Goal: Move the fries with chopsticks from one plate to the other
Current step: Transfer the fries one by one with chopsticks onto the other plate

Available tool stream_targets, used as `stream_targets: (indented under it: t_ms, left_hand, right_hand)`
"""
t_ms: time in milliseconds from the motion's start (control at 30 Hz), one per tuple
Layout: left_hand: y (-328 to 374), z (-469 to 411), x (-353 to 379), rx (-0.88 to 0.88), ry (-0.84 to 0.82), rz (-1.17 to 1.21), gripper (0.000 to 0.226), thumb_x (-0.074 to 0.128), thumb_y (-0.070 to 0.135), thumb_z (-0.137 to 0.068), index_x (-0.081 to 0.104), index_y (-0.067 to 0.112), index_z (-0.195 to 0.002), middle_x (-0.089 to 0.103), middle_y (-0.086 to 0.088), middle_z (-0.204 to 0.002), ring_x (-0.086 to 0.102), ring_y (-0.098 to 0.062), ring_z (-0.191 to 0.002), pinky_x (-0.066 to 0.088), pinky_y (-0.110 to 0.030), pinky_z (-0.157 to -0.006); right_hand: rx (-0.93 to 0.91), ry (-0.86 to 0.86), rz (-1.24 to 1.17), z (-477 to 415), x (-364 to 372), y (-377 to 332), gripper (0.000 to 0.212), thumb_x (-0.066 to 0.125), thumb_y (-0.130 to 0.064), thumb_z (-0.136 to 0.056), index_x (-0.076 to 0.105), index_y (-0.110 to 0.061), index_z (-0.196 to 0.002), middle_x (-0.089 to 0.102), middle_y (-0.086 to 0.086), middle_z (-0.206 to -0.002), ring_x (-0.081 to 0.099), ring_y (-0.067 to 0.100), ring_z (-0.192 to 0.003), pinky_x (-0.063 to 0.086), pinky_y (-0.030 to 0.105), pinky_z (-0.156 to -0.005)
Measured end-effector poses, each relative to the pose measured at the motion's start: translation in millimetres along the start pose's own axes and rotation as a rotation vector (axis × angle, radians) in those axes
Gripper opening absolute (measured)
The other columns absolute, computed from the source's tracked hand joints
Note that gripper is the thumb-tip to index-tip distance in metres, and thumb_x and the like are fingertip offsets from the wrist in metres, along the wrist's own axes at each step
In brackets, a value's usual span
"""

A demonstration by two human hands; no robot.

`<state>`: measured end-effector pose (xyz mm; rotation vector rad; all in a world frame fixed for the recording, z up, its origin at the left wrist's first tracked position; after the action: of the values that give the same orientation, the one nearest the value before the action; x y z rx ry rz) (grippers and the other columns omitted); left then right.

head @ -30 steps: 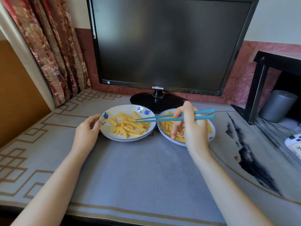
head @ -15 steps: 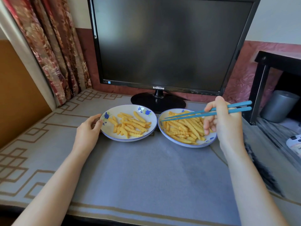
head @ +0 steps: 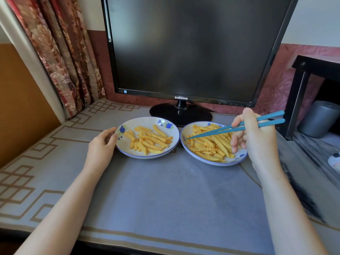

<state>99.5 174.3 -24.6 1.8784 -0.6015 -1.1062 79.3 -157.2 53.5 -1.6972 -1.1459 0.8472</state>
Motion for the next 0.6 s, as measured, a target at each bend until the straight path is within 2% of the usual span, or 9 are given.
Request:
stream_targets:
  t_ms: [267,600]
  left_hand:
    - [0.0,-0.2,0.2,-0.008,0.0,0.007,0.031,0.046,0.019,-0.096,0.06,0.016,-0.124,0.065,-0.002,-0.113,0.054,-0.01,-0.091,0.034,-0.021,-0.08]
    - [0.8,0.2,-0.3,-0.002,0.001,-0.003,0.032,0.046,0.02,-0.097,0.059,0.015,-0.125,0.064,-0.002,-0.115,0.051,-0.008,-0.091,0.034,-0.021,-0.081]
  right_hand:
    - [0.09,0.079,-0.062,-3.0,-1.0,6.7,0.036,0.036,-0.018,-0.098,0.052,-0.008,-0.068,0.049,0.006,-0.035,0.042,0.019,-0.027,0.026,0.018,-0.034]
    - [0.051,0.146,-0.164,4.3,2.0,-1.9,0.037,0.036,-0.02,-0.1,0.049,-0.009,-0.067,0.046,0.005,-0.034,0.042,0.021,-0.028,0.028,0.018,-0.035]
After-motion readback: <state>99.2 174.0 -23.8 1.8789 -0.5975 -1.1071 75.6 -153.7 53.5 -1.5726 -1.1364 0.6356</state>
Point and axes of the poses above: each hand's wrist, its own z-axis away from the middle knuckle, its own x-axis out of the palm, y = z × x, the point moved 2 cm from there along -z, towards the middle knuckle
